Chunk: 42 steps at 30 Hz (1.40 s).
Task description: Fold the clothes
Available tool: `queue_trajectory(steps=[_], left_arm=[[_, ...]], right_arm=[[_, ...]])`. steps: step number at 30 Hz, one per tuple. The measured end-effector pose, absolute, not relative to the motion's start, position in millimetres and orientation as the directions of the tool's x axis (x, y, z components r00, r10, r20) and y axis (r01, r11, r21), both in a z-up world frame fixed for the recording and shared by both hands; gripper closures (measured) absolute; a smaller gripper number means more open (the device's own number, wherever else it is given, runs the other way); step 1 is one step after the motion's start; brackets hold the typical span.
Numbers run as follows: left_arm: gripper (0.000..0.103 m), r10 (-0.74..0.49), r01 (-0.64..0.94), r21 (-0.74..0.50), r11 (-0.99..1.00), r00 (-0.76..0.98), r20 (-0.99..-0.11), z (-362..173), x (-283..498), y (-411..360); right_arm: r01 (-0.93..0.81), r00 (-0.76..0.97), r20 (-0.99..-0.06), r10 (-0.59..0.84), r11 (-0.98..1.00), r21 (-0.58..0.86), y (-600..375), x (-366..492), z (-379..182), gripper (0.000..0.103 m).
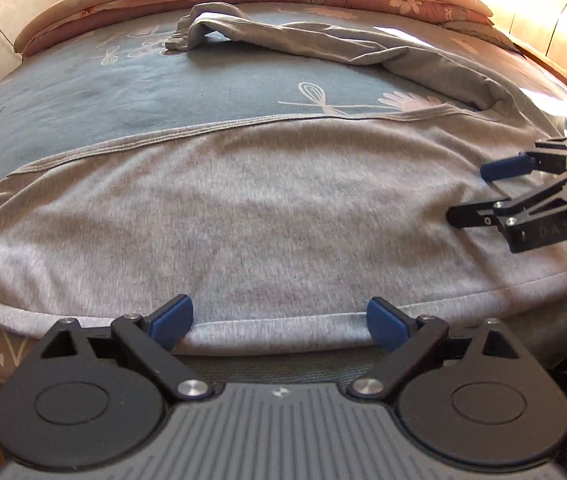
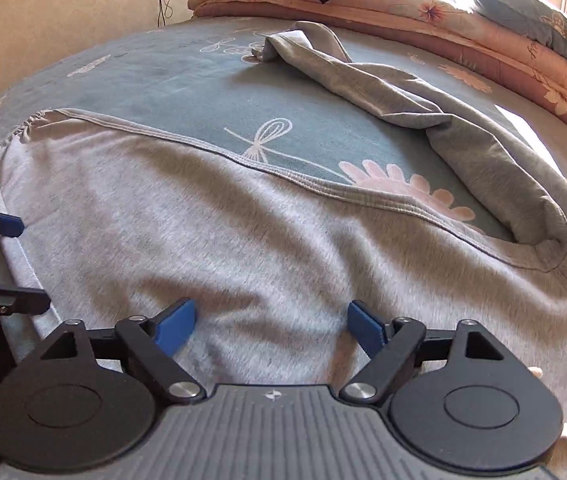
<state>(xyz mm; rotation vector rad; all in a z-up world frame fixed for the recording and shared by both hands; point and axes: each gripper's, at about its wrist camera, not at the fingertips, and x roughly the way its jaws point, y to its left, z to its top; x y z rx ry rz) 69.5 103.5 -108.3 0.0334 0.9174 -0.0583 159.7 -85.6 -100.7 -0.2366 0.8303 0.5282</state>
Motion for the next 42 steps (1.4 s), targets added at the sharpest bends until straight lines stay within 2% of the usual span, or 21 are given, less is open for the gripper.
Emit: queue_trajectory(steps=[6,10,16,20,25,29,35,38,40,42], left_arm=[[0.009,-0.048,0.059,-0.016,0.998,0.597,-0.801,-94,65,104],[0.008,-0.126,0.116,-0.066,0.991,0.66,-0.741,-78,71,92],[0.008,-0.24,0.228,-0.115,0.967,0.654,-0.718,-84,91,53],[0.008,-0.298,0.253,-0.184,0.95,0.549,-0.781,-105,94,36],[0.004,-0.268,0.259,-0.145,0.955,0.542,-0.797,-103,75,34],[0.004,-0.257,0.256,-0.13,0.958,0.564,-0.785,-88,81,34],[0.004,-0.31,0.312,-0.146,0.939,0.578,-0.755,-81,109,1],[0.004,-0.317,0.306,-0.169,0.937,0.542,-0.778,-93,118,-14],[0.004,-0.315,0.295,-0.179,0.938,0.517,-0.796,-102,121,-21],[0.002,-0.294,0.288,-0.158,0.944,0.528,-0.796,-106,113,-24]], right_arm=[[-0.468,0.581,-0.743,0.333,0.883,0.03,-103,154,-85,0.01],[-0.475,0.574,-0.741,0.348,0.879,0.045,-130,126,-76,0.01],[-0.395,0.55,-0.785,0.287,0.917,0.059,-158,98,-95,0.01],[-0.4,0.53,-0.785,0.321,0.911,0.103,-166,84,-96,0.009],[-0.385,0.507,-0.772,0.383,0.902,0.195,-183,77,-89,0.008],[-0.345,0.591,-0.735,0.333,0.928,0.143,-202,75,-75,0.008],[-0.209,0.639,-0.752,0.166,0.977,0.037,-231,81,-90,0.008],[-0.213,0.628,-0.76,0.166,0.976,0.037,-234,78,-100,0.006],[-0.229,0.624,-0.759,0.187,0.972,0.051,-235,74,-103,0.0],[-0.229,0.637,-0.747,0.19,0.972,0.051,-235,69,-106,0.0]])
